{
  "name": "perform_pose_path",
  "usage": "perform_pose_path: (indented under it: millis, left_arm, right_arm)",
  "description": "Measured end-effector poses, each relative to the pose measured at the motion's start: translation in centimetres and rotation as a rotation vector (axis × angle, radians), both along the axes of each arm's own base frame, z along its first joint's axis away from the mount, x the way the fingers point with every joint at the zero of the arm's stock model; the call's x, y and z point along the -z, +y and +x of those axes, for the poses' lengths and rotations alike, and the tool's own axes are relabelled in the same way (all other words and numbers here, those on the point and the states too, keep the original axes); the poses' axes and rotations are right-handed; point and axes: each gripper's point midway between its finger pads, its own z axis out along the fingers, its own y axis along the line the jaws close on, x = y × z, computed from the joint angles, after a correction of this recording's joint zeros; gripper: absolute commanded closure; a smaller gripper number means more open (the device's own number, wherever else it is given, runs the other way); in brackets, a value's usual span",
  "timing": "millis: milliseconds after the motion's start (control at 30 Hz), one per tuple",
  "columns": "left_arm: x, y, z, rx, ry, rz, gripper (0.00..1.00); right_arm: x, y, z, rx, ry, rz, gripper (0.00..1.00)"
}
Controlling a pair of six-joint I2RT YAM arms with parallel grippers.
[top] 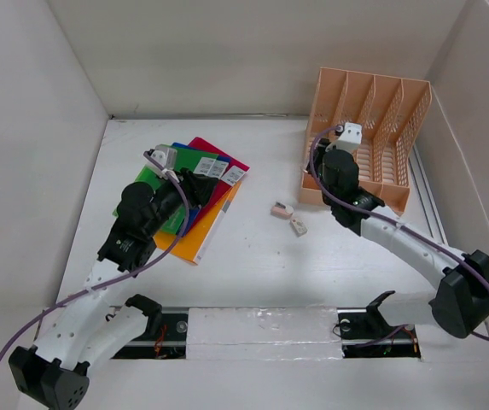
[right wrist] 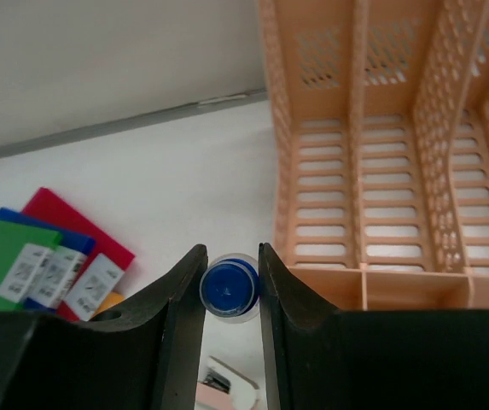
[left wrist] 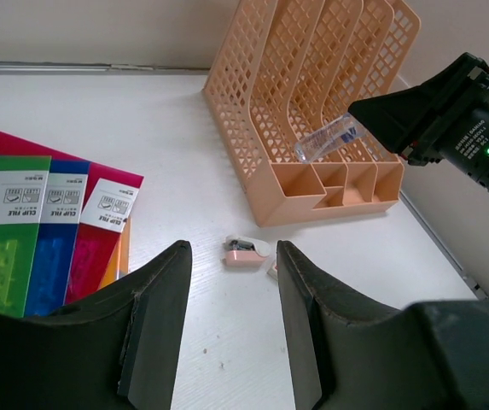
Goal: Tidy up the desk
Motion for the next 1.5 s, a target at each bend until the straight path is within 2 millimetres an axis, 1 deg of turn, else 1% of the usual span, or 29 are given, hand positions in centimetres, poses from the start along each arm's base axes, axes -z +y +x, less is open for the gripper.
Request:
perform_pose_path:
  millis: [67,133,333,467,567,700,800,833,867,967,1033,1100,1133,1167,1233,1267,1367,1400,1433,1467,1500]
  left_arm:
    - [0.3,-0.1,0.1,0.003,0.010,0.004,0.60]
    - [0.6,-0.2,0.3,0.005,0.019,0.008,0.60]
    - [0.8,-0.4,0.6,0.006,0.028,0.012,0.60]
    - [0.6,-0.4,0.6,0.006,0.025,0.011,0.60]
    - [0.5,-0.4,0.6,0.008,0.024,0.010,0.60]
    - [0.5,-0.4,0.6,0.009,0.023,0.010,0.60]
    - [0.5,-0.5,0.5,0.011,0.023,0.010,0.59]
    - [0.5,-0.5,0.5,0.011,0.023,0.010,0.59]
    - [0.5,-0.5,0.5,0.011,0.022,0.010,0.59]
    - [0.5,-0.5,0.5,0.013,0.023,0.009,0.59]
    - [0.5,-0.5,0.5,0.014,0.022,0.009,0.59]
    - [0.5,-0.5,0.5,0.013,0.023,0.009,0.59]
    - [0.5,-0.5,0.5,0.013,0.023,0.009,0.59]
    - [0.5,-0.5,0.5,0.013,0.023,0.009,0.59]
    - [0.5,-0.5,0.5,0.014,0.023,0.009,0.59]
    - [0.5,-0.5,0.5,0.013,0.022,0.009,0.59]
    - [0.5,-0.5,0.5,0.013,0.023,0.009,0.59]
    - [0.5,-0.5,0.5,0.013,0.024,0.009,0.59]
    - [0.5,-0.5,0.5,0.014,0.025,0.010,0.59]
    - [0.6,-0.5,0.6,0.014,0.026,0.011,0.59]
    - [0.6,-0.6,0.6,0.014,0.027,0.011,0.59]
  right_arm:
    - [0.9,-1.3,0.2,0.040,0.031,-0.007,0.98]
    - [1.5,-2.1,0.2,0.061,0.050,-0.004,0.98]
    - [3.3,-3.9,-0.6,0.099,0.088,0.017,0.98]
    - [4.3,-5.4,-0.4,0.137,0.106,0.025,0.98]
    - [4.8,-6.0,-0.1,0.156,0.117,0.028,0.98]
    - [6.3,-6.1,0.6,0.163,0.148,0.017,0.98]
    - [8.3,-5.6,1.1,0.149,0.192,0.000,0.97]
    - [8.4,-5.5,1.1,0.143,0.195,0.001,0.97]
    - [9.6,-5.3,1.3,0.142,0.221,-0.013,0.97]
    - [11.4,-5.0,1.5,0.136,0.261,-0.032,0.93]
    - [12.4,-4.7,1.6,0.132,0.288,-0.044,0.90]
    - [13.0,-4.0,1.8,0.121,0.300,-0.052,0.87]
    - [13.1,-3.6,1.9,0.114,0.303,-0.055,0.84]
    - [13.1,-3.2,2.0,0.106,0.302,-0.057,0.83]
    - [12.9,-2.4,2.3,0.092,0.300,-0.056,0.75]
    - [12.9,-2.1,2.4,0.088,0.300,-0.060,0.75]
    - [13.3,-1.7,2.6,0.083,0.312,-0.072,0.64]
    - [13.4,-1.6,2.6,0.083,0.318,-0.072,0.54]
    - [13.6,-1.5,2.7,0.084,0.323,-0.070,0.50]
    - [13.7,-1.4,2.7,0.083,0.326,-0.070,0.48]
    - [13.7,-1.2,2.7,0.081,0.327,-0.067,0.43]
